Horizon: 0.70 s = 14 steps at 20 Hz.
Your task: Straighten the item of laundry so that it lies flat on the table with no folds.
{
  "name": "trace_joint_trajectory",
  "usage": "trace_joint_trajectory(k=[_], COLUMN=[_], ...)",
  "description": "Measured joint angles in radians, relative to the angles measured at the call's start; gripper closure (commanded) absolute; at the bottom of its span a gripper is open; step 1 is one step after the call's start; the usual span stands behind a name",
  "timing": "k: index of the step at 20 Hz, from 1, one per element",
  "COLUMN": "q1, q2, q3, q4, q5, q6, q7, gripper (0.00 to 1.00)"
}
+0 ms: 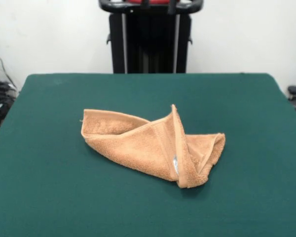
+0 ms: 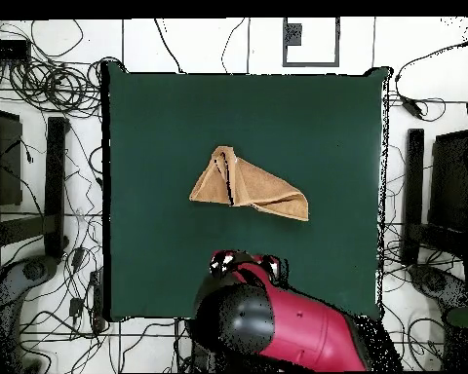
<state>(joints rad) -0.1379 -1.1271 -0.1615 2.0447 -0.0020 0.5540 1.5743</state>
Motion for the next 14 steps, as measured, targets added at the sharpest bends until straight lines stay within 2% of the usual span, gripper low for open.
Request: trace_joint_trajectory(k=[8,14], q1=[-0.028,-0.029], q2=[0.061,0.119], q3=[-0.045,-0.071], q4=[-0.035,-0.039], q5=[0.0,0.006], q6=[-0.096,-0.217], q7=[0.0,0.0], gripper=[0.0,0.0])
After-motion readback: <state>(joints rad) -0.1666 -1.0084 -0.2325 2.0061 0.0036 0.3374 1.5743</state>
